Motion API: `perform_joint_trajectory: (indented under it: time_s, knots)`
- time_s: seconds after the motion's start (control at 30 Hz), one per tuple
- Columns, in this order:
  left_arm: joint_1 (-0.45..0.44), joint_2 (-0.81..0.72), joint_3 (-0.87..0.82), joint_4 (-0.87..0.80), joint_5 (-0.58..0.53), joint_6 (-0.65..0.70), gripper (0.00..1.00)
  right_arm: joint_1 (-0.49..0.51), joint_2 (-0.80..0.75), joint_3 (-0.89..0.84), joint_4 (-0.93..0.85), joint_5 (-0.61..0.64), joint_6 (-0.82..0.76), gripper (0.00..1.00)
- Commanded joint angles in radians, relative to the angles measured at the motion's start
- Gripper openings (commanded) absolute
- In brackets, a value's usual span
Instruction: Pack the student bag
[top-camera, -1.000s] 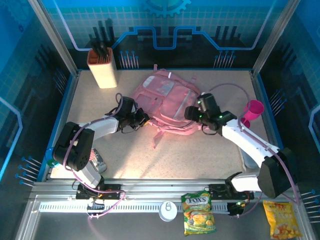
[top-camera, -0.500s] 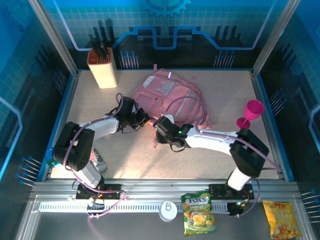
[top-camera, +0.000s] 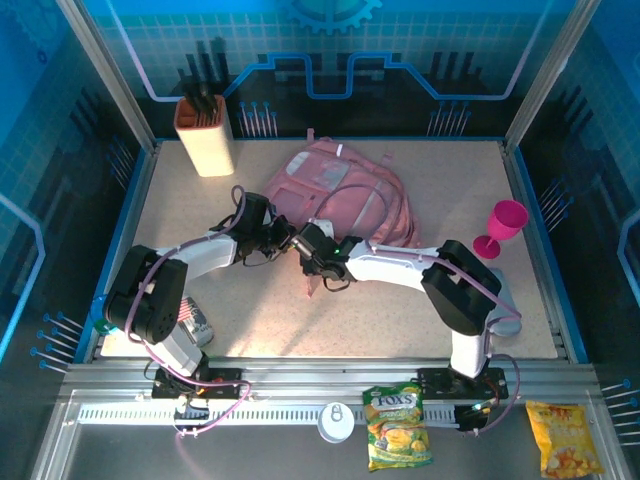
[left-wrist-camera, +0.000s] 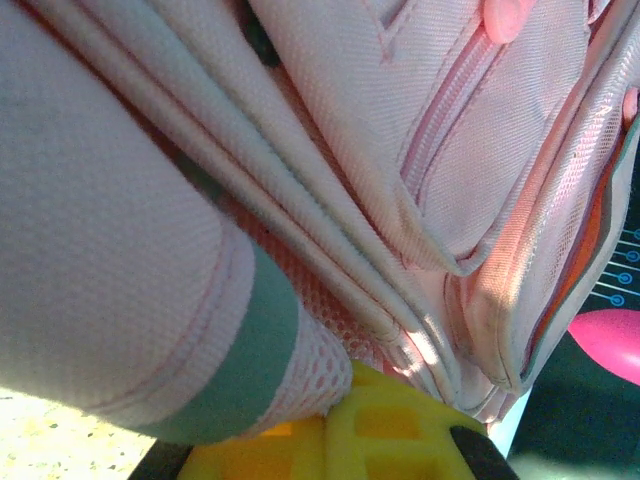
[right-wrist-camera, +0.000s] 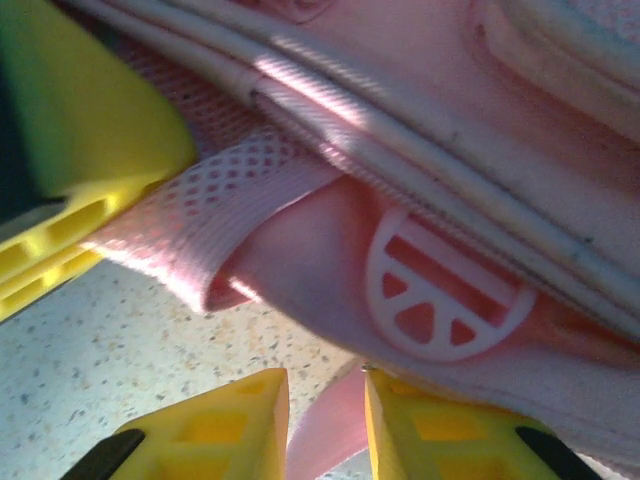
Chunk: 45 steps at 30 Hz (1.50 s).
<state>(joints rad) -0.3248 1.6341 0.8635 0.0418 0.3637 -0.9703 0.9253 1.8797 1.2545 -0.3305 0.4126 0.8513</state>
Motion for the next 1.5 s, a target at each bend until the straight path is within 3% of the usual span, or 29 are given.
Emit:
perform_joint_trajectory:
  time_s: [0.0, 0.43, 0.83, 1.07, 1.37, 1.47]
  knots:
    - [-0.017, -0.045, 0.052, 0.02, 0.073, 0.002, 0.0, -0.022, 0.037, 0.056, -0.086, 0.092, 0.03, 0.28]
    - [-0.017, -0.05, 0.051, 0.015, 0.072, 0.001, 0.0, -0.028, 0.083, 0.127, -0.226, 0.185, 0.118, 0.32]
    - [-0.018, -0.057, 0.053, 0.0, 0.065, 0.006, 0.0, -0.035, 0.083, 0.149, -0.202, 0.232, 0.05, 0.17]
    - [-0.013, -0.048, 0.065, -0.029, 0.022, 0.033, 0.0, -0.04, -0.022, 0.025, -0.21, 0.272, 0.027, 0.13]
    - [0.007, -0.019, 0.074, -0.024, 0.018, 0.041, 0.0, -0.093, -0.192, -0.227, -0.268, 0.316, 0.122, 0.13]
    - [0.009, -0.014, 0.081, -0.025, 0.023, 0.044, 0.0, -0.1, -0.216, -0.251, -0.228, 0.297, 0.072, 0.13]
